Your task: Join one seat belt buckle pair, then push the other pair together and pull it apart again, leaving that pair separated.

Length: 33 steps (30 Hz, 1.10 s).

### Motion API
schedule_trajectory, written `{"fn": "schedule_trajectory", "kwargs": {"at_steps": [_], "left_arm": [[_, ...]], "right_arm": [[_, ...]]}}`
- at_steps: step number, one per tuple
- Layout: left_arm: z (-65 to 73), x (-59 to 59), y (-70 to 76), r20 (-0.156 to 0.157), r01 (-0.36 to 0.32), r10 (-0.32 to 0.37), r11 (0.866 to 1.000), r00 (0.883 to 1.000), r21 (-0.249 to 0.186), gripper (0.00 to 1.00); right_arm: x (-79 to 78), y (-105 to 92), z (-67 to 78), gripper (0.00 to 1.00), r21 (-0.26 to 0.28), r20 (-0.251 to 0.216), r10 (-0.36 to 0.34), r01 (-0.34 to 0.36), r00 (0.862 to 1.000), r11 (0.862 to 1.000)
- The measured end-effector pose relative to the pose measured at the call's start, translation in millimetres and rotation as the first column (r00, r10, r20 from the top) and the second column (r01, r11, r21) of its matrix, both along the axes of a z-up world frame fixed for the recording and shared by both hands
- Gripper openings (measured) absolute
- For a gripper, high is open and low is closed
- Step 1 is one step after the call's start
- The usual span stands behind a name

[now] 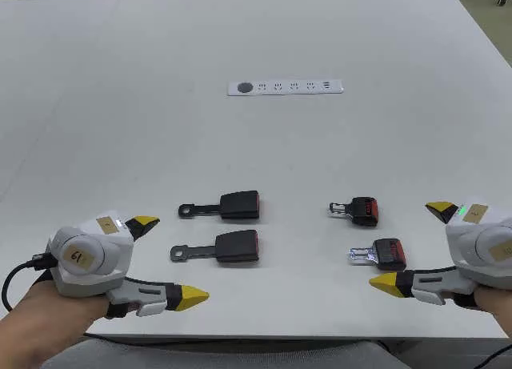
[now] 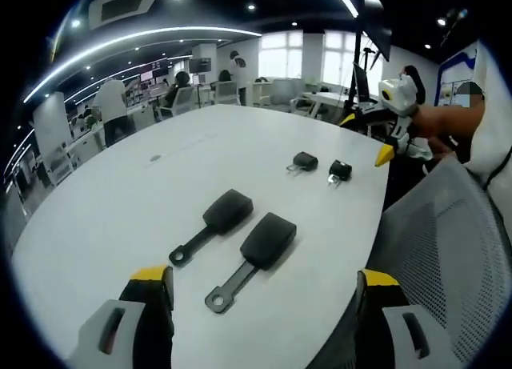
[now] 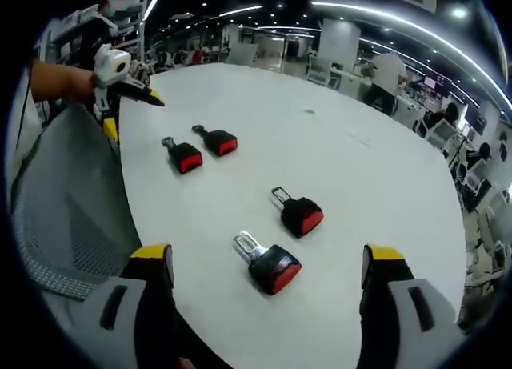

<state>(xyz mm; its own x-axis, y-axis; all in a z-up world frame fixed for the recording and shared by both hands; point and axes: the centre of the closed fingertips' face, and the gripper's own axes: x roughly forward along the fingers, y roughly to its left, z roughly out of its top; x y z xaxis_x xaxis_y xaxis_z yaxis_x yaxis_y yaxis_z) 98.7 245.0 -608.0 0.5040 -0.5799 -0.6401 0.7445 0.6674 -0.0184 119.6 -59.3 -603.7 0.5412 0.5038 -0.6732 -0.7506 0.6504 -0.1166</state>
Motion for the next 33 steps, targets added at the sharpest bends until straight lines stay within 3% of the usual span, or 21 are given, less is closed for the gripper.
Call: {"fn": "schedule_trajectory", "kwargs": {"at_steps": [4,23,33], "left_arm": [[1.9,3.3,2.7,0.002,-0.026,0.026,0.999,1.000,-0.029,0.95],[-4.8,-8.0,0.7,-0.009,0.000,0.001,1.000,1.000,0.010,0.95],[-3.1,-5.2,0.2,-0.004,-0.006,0.006,1.000,1.000,-0.007,0.94]], "right_arm": [[0.7,0.1,-1.9,0.94,0.004,0.003,-0.001,0.001,1.000,1.000],[-1.9,-2.8,-1.7,0.92,0.005,0.005,-0.012,0.012,1.000,1.000],[-3.1,-1.9,1.9,0.92,0.010,0.006,-0.013,0.013,1.000,1.000]]}}
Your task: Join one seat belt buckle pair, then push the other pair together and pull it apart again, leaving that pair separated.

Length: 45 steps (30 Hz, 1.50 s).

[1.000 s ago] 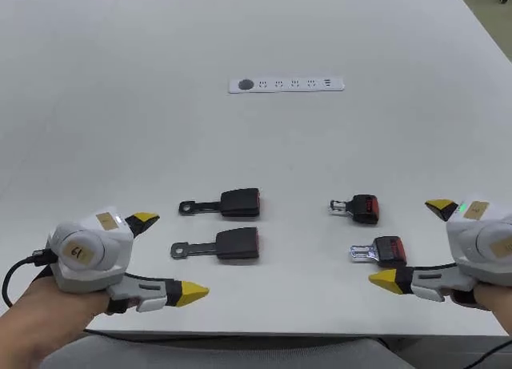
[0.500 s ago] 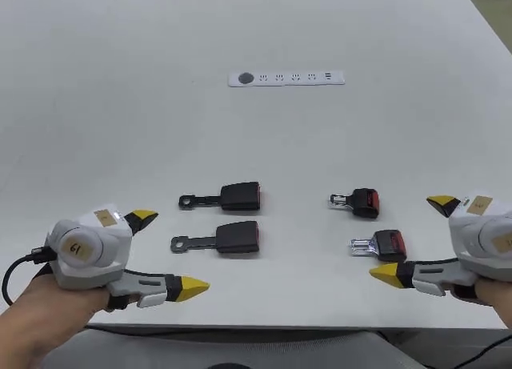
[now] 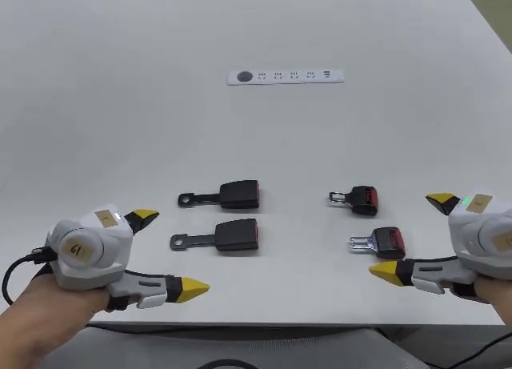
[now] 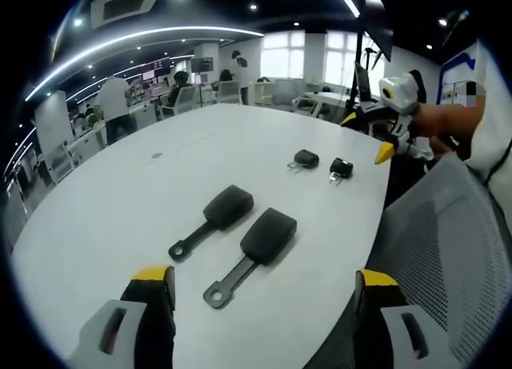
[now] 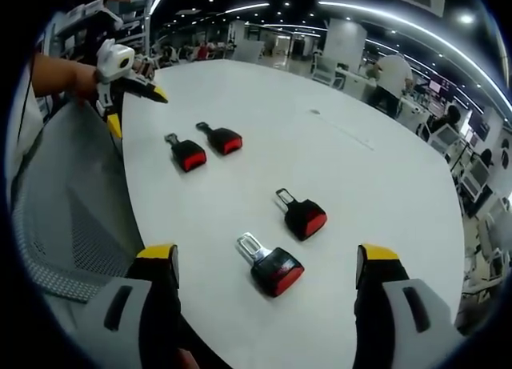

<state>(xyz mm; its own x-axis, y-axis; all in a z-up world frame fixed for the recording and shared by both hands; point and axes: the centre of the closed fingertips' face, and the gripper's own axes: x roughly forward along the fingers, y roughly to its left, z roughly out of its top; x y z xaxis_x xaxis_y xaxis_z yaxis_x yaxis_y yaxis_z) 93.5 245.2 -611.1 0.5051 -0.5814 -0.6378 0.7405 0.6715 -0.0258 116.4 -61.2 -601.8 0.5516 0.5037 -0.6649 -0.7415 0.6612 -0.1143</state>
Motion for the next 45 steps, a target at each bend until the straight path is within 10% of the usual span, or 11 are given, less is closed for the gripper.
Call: {"fn": "schedule_trajectory", "kwargs": {"at_steps": [45], "left_arm": [[6.0,6.3,2.0,-0.009,-0.043,0.042,0.998,0.999,-0.038,0.96]], "right_arm": [[6.0,9.9,12.6,0.93,0.009,0.033,0.006,-0.006,0.999,1.000]]}}
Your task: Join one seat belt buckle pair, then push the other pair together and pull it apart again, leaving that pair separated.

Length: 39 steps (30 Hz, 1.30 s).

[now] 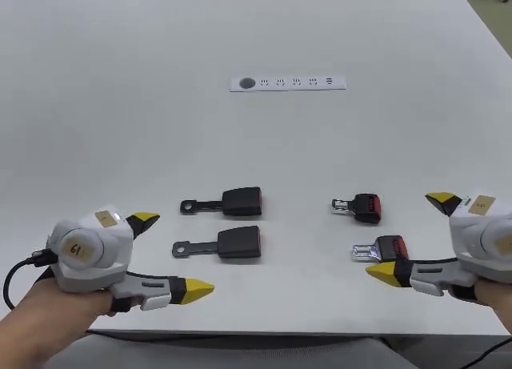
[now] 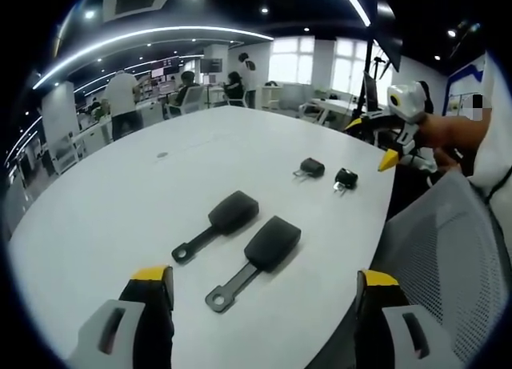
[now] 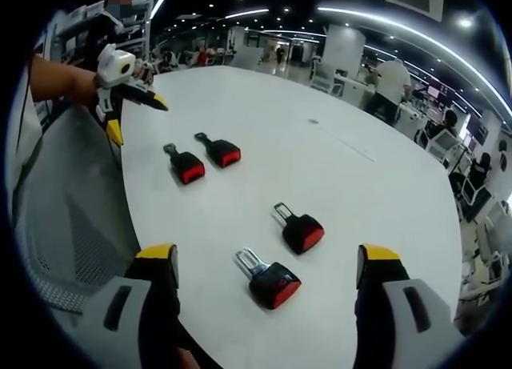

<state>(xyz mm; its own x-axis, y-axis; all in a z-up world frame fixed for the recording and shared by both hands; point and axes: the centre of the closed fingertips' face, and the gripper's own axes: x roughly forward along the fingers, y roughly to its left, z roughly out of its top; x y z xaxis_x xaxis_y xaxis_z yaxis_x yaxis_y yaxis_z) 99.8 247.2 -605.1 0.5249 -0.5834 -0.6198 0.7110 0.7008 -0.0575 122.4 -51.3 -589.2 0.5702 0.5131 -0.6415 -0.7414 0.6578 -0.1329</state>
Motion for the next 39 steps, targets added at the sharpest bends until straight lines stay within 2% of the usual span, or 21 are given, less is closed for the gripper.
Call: {"fn": "schedule_trajectory", "kwargs": {"at_steps": [5,9,11,12,18,20,22,27,29,31,39], "left_arm": [[-1.3,-0.1,2.9,-0.009,-0.020,0.020,1.000,1.000,-0.003,0.93],[-3.4,-2.1,7.4,0.000,0.004,-0.004,0.999,1.000,0.033,0.87],[-3.0,-1.8,7.8,-0.014,-0.016,0.016,1.000,1.000,0.017,0.87],[-1.5,-0.9,7.7,-0.011,-0.022,0.022,1.000,1.000,0.007,0.87],[0.2,-0.3,7.5,0.009,-0.016,0.016,1.000,1.000,0.018,0.86],[-0.5,-0.7,8.0,0.008,-0.016,0.016,1.000,1.000,0.022,0.86],[-2.0,-0.6,9.1,-0.007,-0.029,0.029,0.999,1.000,0.015,0.86],[-3.0,-2.3,6.9,-0.005,-0.010,0.010,1.000,1.000,0.026,0.84],[-4.7,-6.4,5.1,-0.032,0.002,-0.002,1.000,0.999,0.022,0.77],[-5.2,-6.0,4.3,-0.025,0.008,-0.008,1.000,1.000,0.026,0.76],[-8.5,-3.5,-1.4,-0.022,0.034,-0.033,0.999,0.999,0.038,0.75]], "right_arm": [[0.8,-1.6,-1.2,0.92,-0.006,-0.002,-0.002,0.002,1.000,1.000],[-0.4,-0.1,-1.2,0.91,-0.008,0.000,0.007,-0.007,1.000,1.000],[-0.8,0.4,-1.2,0.88,-0.001,-0.004,0.006,-0.006,1.000,1.000],[-0.3,0.1,-0.5,0.87,-0.002,0.001,0.006,-0.006,1.000,1.000],[-0.6,-1.0,-1.8,0.85,-0.007,0.000,0.009,-0.009,1.000,1.000],[-0.9,-1.1,-2.3,0.84,-0.010,-0.001,0.013,-0.013,1.000,1.000],[-2.3,-1.2,-4.3,0.81,-0.012,-0.015,0.018,-0.018,1.000,1.000],[-2.7,-0.3,-5.5,0.79,-0.006,-0.022,0.020,-0.021,1.000,1.000],[-4.1,1.5,-6.7,0.76,0.003,-0.039,0.025,-0.025,0.999,1.000],[-3.9,1.6,-8.6,0.74,-0.016,-0.040,0.041,-0.042,0.998,0.999],[-2.1,0.7,-7.9,0.71,-0.018,-0.036,0.057,-0.057,0.998,0.998]]}}
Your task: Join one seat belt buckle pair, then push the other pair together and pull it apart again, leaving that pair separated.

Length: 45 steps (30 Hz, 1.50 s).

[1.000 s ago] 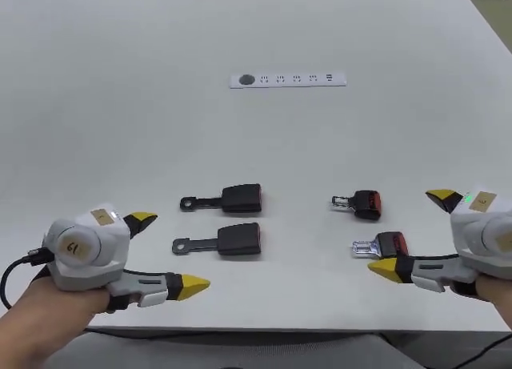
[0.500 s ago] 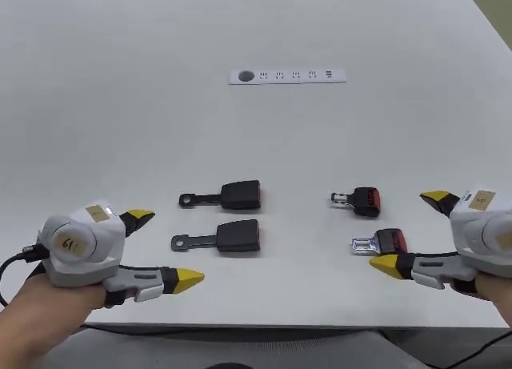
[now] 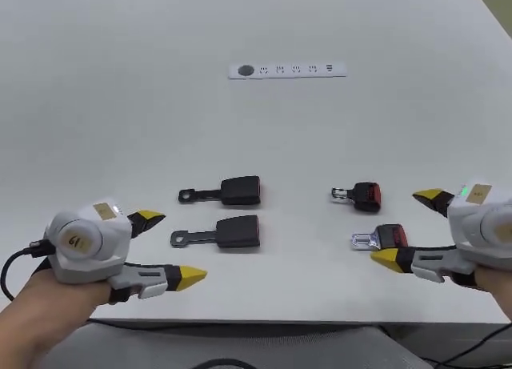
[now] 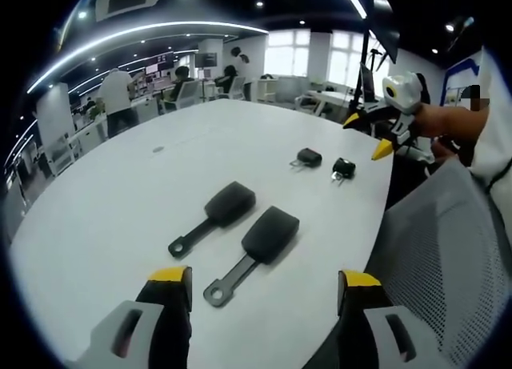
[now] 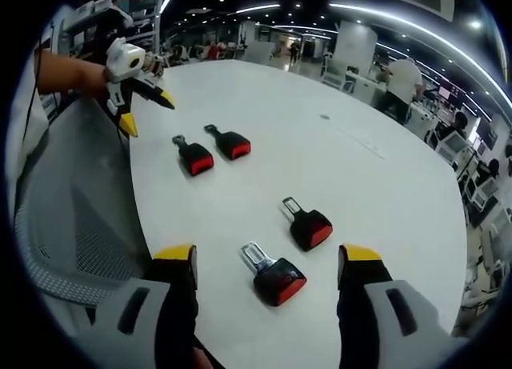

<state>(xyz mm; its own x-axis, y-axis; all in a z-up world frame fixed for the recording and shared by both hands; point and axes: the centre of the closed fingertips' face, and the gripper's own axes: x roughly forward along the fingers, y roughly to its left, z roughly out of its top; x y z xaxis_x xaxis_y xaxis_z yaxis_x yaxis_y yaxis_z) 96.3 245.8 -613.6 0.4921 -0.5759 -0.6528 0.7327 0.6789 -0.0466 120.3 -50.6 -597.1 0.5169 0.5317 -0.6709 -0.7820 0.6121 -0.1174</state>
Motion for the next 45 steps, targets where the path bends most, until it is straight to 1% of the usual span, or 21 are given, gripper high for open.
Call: {"fn": "schedule_trajectory", "kwargs": {"at_steps": [5,6,8,10,12,16,21,24,28,29,31,32,33,34,36,38,40,41,42,43,45], "left_arm": [[-3.2,3.0,1.5,0.000,0.010,-0.010,1.000,1.000,0.016,0.74],[-4.4,1.7,0.8,-0.010,0.020,-0.020,0.999,1.000,0.031,0.73],[-4.7,0.8,-0.7,-0.013,0.039,-0.038,0.998,0.999,0.044,0.70],[-3.9,2.9,-2.3,-0.010,0.048,-0.048,0.997,0.999,0.052,0.68],[-3.2,5.9,-4.6,-0.007,0.064,-0.063,0.996,0.998,0.063,0.67],[-10.3,8.7,-7.0,-0.006,0.121,-0.121,0.986,0.993,0.112,0.66],[-17.0,15.1,-15.3,-0.019,0.154,-0.153,0.979,0.988,0.130,0.64],[-21.1,15.3,-24.4,-0.036,0.198,-0.195,0.969,0.980,0.144,0.61],[-29.6,10.2,-34.6,-0.074,0.274,-0.265,0.943,0.961,0.190,0.59],[-31.6,10.4,-35.7,-0.080,0.284,-0.273,0.939,0.959,0.196,0.57],[-35.7,15.3,-36.0,-0.082,0.291,-0.279,0.932,0.957,0.217,0.57],[-39.7,16.8,-34.8,-0.084,0.291,-0.279,0.930,0.957,0.223,0.57],[-41.4,19.8,-35.0,-0.085,0.292,-0.280,0.930,0.956,0.225,0.56],[-40.6,21.3,-36.9,-0.087,0.293,-0.281,0.929,0.956,0.225,0.55],[-40.2,24.8,-40.1,-0.092,0.301,-0.287,0.927,0.953,0.224,0.54],[-40.2,29.1,-43.1,-0.097,0.315,-0.301,0.923,0.949,0.220,0.53],[-39.6,30.7,-47.3,-0.099,0.330,-0.316,0.919,0.944,0.215,0.53],[-38.8,31.3,-54.0,-0.099,0.357,-0.343,0.911,0.934,0.208,0.52],[-39.8,32.0,-56.3,-0.102,0.374,-0.360,0.904,0.927,0.208,0.52],[-40.2,32.9,-57.0,-0.102,0.375,-0.361,0.903,0.927,0.211,0.50],[-43.8,36.5,-59.9,-0.108,0.395,-0.380,0.892,0.919,0.218,0.49]], "right_arm": [[-0.8,0.2,-8.0,0.69,-0.012,-0.005,0.019,-0.019,1.000,1.000],[-1.0,0.1,-10.1,0.68,-0.014,-0.012,0.024,-0.024,1.000,1.000],[0.2,-0.6,-12.7,0.67,-0.018,-0.011,0.024,-0.025,1.000,1.000],[-0.8,-0.7,-15.2,0.61,-0.020,-0.026,0.037,-0.038,0.999,0.999],[2.4,-3.1,-19.8,0.59,-0.029,-0.026,0.041,-0.042,0.999,0.999],[4.5,-6.5,-24.5,0.59,-0.039,-0.028,0.052,-0.053,0.998,0.998],[4.8,-12.8,-30.3,0.56,-0.068,-0.039,0.093,-0.095,0.995,0.993],[5.7,-17.6,-34.7,0.55,-0.087,-0.053,0.105,-0.109,0.993,0.990],[8.6,-22.6,-44.1,0.52,-0.112,-0.067,0.133,-0.140,0.989,0.984],[7.1,-21.9,-44.4,0.50,-0.118,-0.074,0.146,-0.154,0.987,0.981],[4.8,-20.4,-46.6,0.47,-0.132,-0.089,0.180,-0.191,0.980,0.973],[-0.2,-19.1,-50.2,0.46,-0.148,-0.115,0.225,-0.241,0.968,0.959],[0.3,-20.4,-53.6,0.45,-0.165,-0.119,0.235,-0.253,0.965,0.953],[-0.7,-20.4,-57.8,0.43,-0.180,-0.130,0.262,-0.283,0.956,0.942],[3.4,-22.0,-61.1,0.45,-0.200,-0.127,0.264,-0.285,0.956,0.937],[5.2,-22.3,-66.8,0.44,-0.207,-0.141,0.283,-0.307,0.949,0.929],[6.9,-22.3,-67.0,0.44,-0.219,-0.144,0.293,-0.319,0.945,0.922],[6.7,-22.4,-69.2,0.44,-0.230,-0.158,0.315,-0.345,0.936,0.910],[5.3,-22.1,-70.9,0.43,-0.232,-0.171,0.331,-0.364,0.928,0.902],[4.0,-22.5,-74.8,0.41,-0.239,-0.188,0.354,-0.392,0.916,0.888],[5.3,-24.6,-78.4,0.42,-0.262,-0.192,0.370,-0.411,0.909,0.873]]}}
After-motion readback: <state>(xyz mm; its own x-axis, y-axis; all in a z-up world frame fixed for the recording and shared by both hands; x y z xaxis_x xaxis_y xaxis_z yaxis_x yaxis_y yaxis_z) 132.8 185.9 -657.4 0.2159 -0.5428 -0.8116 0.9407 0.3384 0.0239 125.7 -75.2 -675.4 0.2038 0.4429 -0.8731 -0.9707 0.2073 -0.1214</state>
